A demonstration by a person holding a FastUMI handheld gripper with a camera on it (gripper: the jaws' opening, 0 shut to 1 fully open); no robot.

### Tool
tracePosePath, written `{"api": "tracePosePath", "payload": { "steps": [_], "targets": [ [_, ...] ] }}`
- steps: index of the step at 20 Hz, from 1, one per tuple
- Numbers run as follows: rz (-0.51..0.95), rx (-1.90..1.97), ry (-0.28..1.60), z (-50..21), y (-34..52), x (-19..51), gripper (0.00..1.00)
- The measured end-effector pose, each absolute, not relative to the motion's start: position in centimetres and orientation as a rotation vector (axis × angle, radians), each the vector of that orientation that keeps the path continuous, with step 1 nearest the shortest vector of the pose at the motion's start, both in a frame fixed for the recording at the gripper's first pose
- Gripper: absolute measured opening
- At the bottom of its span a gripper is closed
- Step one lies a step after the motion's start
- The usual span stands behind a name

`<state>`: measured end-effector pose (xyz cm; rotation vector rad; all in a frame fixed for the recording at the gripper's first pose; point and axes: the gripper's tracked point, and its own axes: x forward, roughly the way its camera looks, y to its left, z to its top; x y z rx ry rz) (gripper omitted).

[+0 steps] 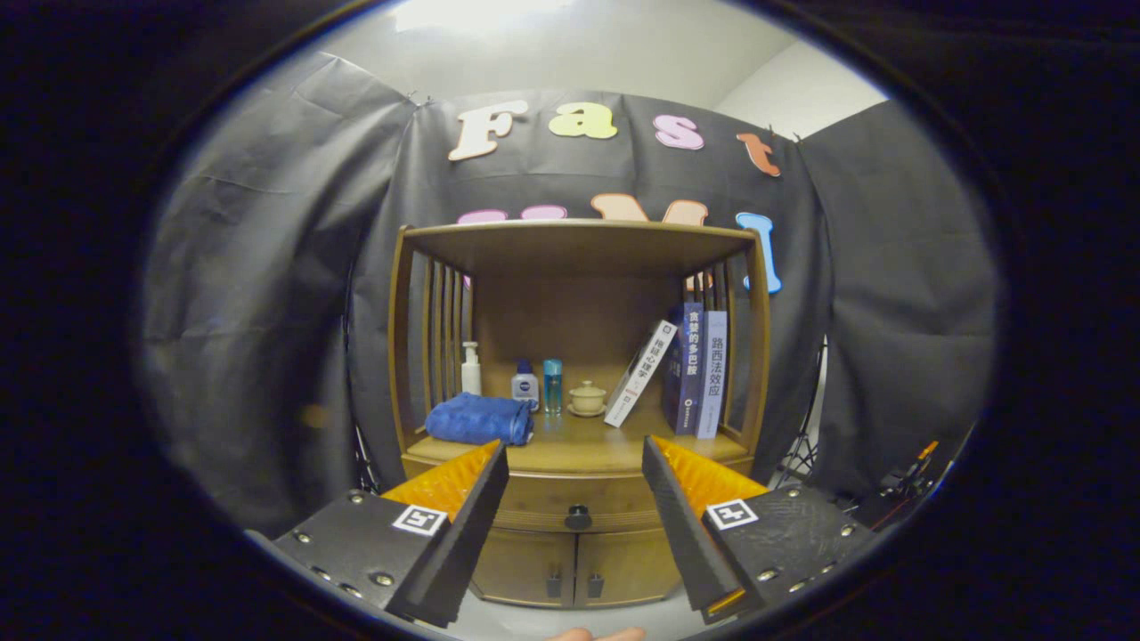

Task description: Pull open the drawer, take out the items inside it, and place them on the countertop above the cabinet.

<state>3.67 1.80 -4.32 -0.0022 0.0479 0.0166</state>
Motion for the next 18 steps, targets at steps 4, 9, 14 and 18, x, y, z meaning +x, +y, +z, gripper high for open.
{"api": "tracePosePath", "payload": {
  "steps": [4,9,14,18],
  "targets": [
    [-0.042,-0.044,0.096,-7.9,1.7,6.8,0.91],
    [0.043,0.023,0.199,-14.3,4.4,11.2,0.9],
    [-0.01,0.073,0.287,-20.0,2.4,14.8,0.88],
    [-0.037,0.113,0.35,-24.3,1.3,17.7,0.85]
  ]
}}
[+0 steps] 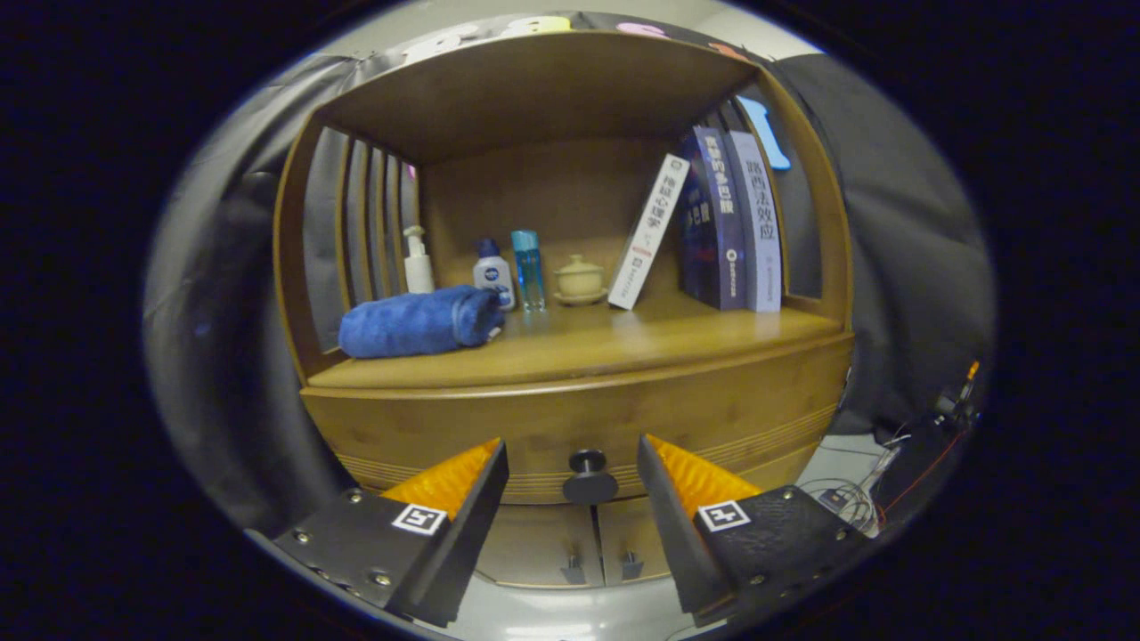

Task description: Pull open the drawer, take out the items inside it, and place them on the countertop above the cabinet.

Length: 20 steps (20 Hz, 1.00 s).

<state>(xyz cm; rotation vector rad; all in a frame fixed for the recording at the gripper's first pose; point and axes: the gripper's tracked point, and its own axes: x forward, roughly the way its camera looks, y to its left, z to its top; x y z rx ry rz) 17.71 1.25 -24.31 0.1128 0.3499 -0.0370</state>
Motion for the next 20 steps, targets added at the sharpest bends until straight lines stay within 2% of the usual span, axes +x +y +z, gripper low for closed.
{"api": "tracePosePath", "payload": {
  "steps": [4,9,13,15,17,20],
  "targets": [
    [-0.021,0.112,0.424,-27.5,1.4,19.1,0.78],
    [-0.003,0.098,0.461,-28.5,1.5,20.1,0.45],
    [0.006,0.1,0.452,-28.6,1.5,19.9,0.34],
    [0.01,0.087,0.453,-28.6,1.5,19.6,0.34],
    [0.005,0.089,0.463,-28.4,1.4,18.4,0.25],
    [-0.015,0.076,0.471,-28.2,1.3,16.3,0.25]
  ]
}}
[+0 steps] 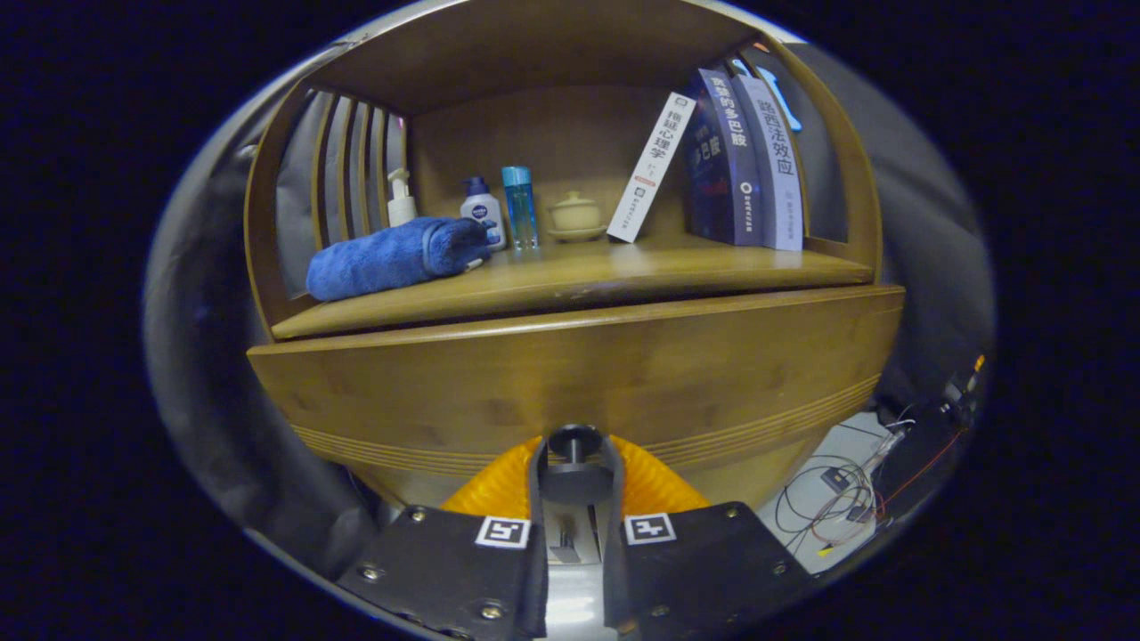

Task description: Pull open the drawer, take out the items inside it, and place them on the countertop above the cabinet.

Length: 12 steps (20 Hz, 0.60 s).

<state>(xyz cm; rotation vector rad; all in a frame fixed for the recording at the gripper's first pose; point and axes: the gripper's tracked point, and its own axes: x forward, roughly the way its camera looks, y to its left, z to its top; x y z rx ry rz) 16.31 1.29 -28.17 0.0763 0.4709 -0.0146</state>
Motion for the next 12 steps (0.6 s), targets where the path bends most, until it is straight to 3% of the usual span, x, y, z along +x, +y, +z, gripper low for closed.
{"api": "tracePosePath", "payload": {
  "steps": [12],
  "targets": [
    [-0.049,0.027,0.486,-27.6,0.9,4.2,0.24]
  ]
}}
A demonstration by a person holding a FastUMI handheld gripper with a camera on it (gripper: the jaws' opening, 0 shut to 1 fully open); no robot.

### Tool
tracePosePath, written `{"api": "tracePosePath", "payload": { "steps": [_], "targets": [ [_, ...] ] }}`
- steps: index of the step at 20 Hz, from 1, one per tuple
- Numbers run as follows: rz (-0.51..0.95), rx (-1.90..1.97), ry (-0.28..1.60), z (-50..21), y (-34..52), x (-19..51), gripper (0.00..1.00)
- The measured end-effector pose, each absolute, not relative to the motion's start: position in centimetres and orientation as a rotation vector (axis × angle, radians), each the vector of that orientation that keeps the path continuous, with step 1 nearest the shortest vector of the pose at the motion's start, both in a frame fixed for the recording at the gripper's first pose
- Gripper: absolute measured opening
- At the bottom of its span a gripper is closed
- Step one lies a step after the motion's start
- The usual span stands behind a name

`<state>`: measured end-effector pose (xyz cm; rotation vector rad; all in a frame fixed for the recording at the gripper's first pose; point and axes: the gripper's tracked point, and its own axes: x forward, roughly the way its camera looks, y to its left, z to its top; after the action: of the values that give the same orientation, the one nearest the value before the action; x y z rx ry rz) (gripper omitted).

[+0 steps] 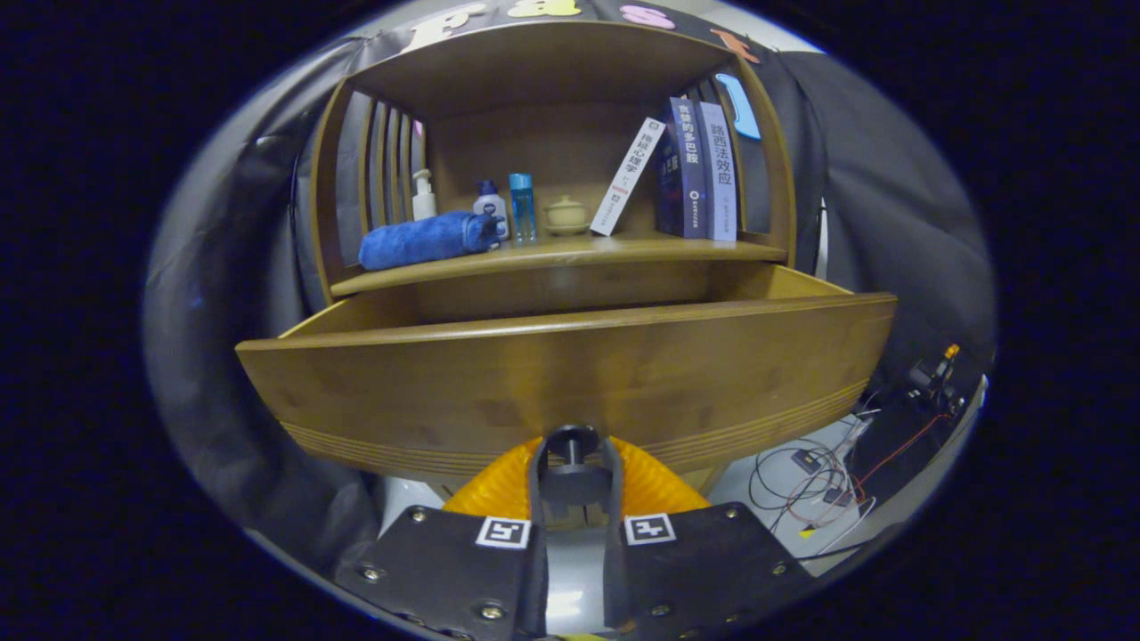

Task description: Pull open the drawer, take out the items inside it, and place them on the countertop above the cabinet.

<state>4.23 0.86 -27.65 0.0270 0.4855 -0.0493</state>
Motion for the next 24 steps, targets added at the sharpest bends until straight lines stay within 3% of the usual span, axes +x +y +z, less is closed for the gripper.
{"api": "tracePosePath", "payload": {
  "steps": [12,15,21,24],
  "targets": [
    [-0.075,0.065,0.494,-27.6,0.3,0.4,0.24],
    [-0.109,0.042,0.5,-27.1,0.3,0.2,0.4],
    [-0.131,0.007,0.282,-16.8,1.0,2.4,0.45],
    [-0.206,0.01,0.317,-14.9,-0.5,4.5,0.53]
  ]
}}
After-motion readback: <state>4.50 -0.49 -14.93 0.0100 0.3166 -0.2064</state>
